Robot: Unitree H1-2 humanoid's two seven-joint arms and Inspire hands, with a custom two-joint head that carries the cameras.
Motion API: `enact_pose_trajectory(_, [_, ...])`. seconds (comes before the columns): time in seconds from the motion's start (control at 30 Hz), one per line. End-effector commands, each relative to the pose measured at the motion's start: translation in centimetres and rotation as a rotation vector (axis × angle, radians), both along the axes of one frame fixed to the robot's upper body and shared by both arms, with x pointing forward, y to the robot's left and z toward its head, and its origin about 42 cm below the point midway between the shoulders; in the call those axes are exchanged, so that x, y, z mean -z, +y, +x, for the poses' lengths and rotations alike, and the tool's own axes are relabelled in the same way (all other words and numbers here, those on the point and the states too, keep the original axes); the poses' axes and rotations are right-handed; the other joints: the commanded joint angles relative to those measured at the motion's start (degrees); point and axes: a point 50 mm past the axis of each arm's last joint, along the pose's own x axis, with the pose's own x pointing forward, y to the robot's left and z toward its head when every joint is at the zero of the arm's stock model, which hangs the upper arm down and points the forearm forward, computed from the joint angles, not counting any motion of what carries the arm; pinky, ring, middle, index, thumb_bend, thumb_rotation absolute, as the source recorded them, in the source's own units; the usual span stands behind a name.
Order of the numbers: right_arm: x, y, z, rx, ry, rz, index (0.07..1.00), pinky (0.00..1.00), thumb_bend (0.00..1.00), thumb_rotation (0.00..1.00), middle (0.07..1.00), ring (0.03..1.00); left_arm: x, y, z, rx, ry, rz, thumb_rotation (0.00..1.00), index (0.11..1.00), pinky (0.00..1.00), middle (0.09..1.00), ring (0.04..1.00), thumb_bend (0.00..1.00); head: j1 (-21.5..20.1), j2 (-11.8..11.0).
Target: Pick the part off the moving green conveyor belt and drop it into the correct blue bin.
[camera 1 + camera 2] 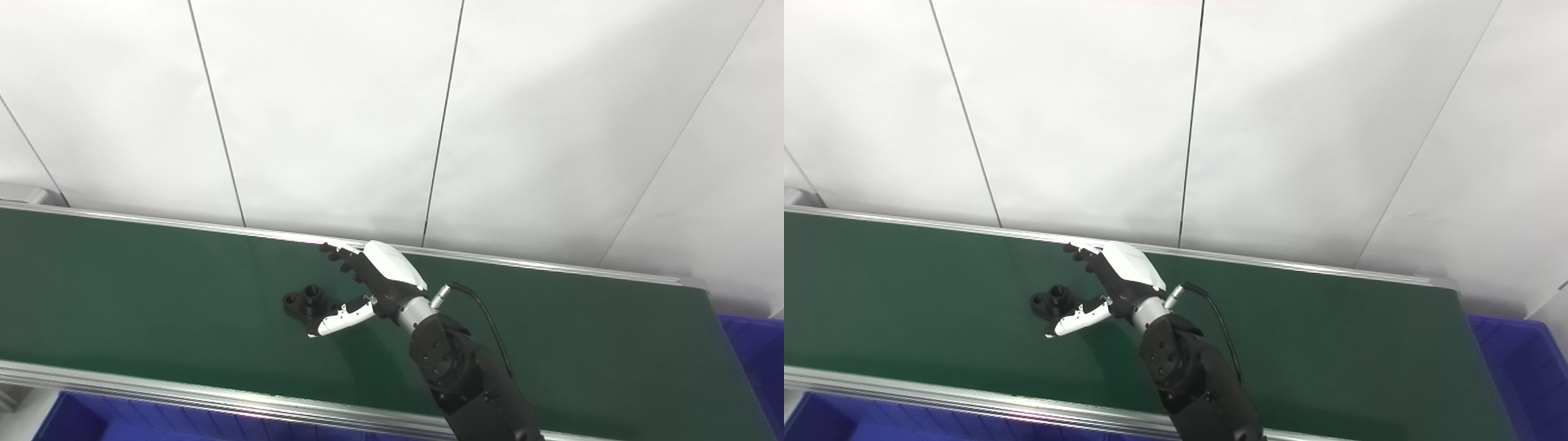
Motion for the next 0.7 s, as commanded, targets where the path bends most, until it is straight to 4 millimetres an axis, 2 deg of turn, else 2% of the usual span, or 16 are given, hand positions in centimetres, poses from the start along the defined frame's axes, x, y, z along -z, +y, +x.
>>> enact_pose_trajectory(0.0, [-2.2,1.0,1.1,-0.035,-0.101,0.014,0.885,0.73,0.8,0.31,0.858,0.808,-0.7,-0.1,0.7,0.003,-0.041,-0.035,0.61,0.85,0.74,0.839,0.8,0.89,0.4,0.1])
enact_pose_trajectory(0.27, [-0.4,-0.1,2.6,-0.02,-0.129,-0.111,0.891,0.77,0.79,0.31,0.862,0.829,-0.8,-0.7,0.4,0.001,-0.035,-0.054,0.63,0.853,0.75,0.845,0.807,0.91,2.2,0.4])
enact_pose_trajectory(0.47, [1.2,-1.1,3.4,-0.009,-0.174,-0.184,0.871,0.76,0.79,0.27,0.833,0.8,-0.9,-1.4,0.2,0.002,-0.049,-0.07,0.62,0.848,0.74,0.841,0.803,0.91,3.2,1.0])
enact_pose_trajectory(0.67, [1.5,-1.8,3.8,-0.008,-0.18,-0.221,0.881,0.79,0.77,0.28,0.84,0.816,-0.9,-1.9,0.0,0.001,-0.051,-0.083,0.61,0.845,0.74,0.842,0.804,0.91,4.0,1.5])
